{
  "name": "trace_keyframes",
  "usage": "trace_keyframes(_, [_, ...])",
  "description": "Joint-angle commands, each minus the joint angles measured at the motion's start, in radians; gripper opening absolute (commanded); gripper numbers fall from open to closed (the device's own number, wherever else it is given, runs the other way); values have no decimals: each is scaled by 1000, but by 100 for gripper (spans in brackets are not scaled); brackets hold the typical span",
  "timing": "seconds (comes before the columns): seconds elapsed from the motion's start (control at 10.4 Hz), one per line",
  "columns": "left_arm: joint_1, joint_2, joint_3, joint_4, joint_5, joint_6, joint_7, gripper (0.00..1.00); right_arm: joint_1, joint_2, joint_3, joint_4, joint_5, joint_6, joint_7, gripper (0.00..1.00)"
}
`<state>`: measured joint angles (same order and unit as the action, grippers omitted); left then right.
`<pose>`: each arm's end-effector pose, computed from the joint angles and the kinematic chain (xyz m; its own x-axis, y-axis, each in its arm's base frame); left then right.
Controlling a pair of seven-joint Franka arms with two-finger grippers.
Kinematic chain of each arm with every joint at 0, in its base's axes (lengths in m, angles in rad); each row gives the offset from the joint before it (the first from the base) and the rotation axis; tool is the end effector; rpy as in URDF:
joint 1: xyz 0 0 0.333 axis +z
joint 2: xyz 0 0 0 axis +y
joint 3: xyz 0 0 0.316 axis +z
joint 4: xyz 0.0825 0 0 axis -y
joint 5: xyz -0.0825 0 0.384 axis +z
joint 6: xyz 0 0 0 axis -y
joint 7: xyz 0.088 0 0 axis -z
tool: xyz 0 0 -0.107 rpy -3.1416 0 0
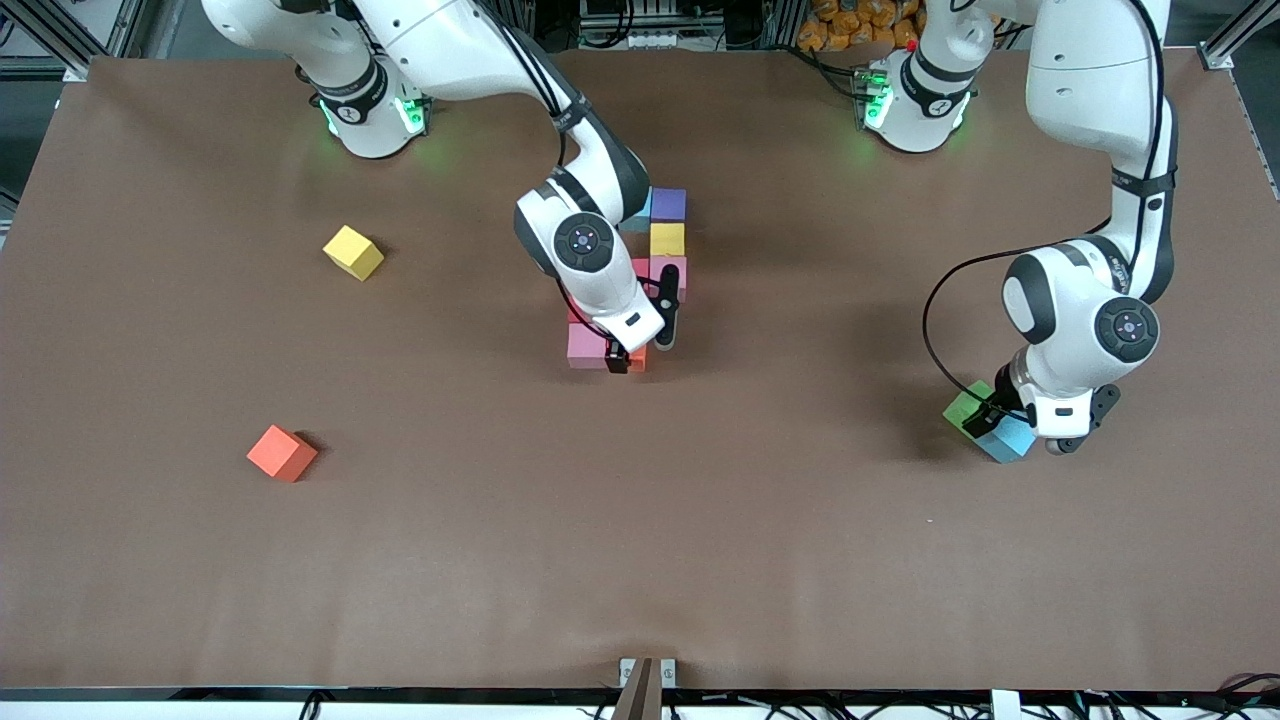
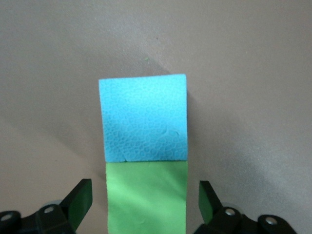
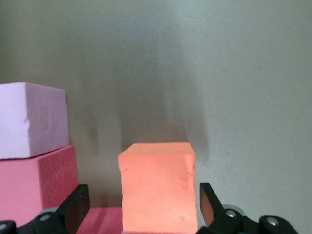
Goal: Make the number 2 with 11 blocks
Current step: 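Set the orange cube beside the light pink cube while the left grasps green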
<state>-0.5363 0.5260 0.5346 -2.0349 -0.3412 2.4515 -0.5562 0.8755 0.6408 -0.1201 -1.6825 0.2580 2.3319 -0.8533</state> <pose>0.5951 -0.0061 0.2142 0.7218 0.6918 0.0207 0.6919 -0.7207 -0.0425 0.4870 0.4766 0.2312 0.1173 0.9887 0.0935 0.9913 -0.1109 -0.0710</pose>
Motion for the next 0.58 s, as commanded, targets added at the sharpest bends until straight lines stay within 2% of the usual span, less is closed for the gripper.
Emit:
trace_keyframes(0.0, [-11,17,1,8,-9,7,1,52,-36,-53,5,-11,4,-67,-3,100])
trace_keyframes(0.19, [-11,15,-22,10,-2,0,50,23,-102,-104,-10,-9,3,-159,8,100])
trace_keyframes(0.29, [-11,9,-36,13,-4,-5,114,16,-155,-119,-21,-3,3,-181,8,100])
trace_keyframes(0.48, [-30,-1,-54,19,-2,-8,137,13,-263,-144,-29,26,0,-219,14,100])
